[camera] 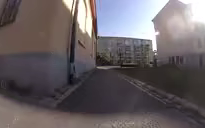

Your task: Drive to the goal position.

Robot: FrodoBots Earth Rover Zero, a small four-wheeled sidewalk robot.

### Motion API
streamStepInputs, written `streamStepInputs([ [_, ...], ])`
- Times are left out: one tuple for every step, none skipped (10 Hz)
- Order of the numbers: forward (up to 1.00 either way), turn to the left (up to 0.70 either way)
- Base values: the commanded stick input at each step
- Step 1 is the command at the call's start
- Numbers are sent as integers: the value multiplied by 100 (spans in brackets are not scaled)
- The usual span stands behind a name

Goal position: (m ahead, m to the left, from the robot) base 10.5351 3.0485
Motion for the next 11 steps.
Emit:
streamStepInputs([
  [60, 0],
  [60, 0],
  [60, 0],
  [60, 0],
  [60, 0],
  [60, 0],
  [60, 0],
  [60, 0],
  [60, 0],
  [60, 0],
  [60, 0],
])
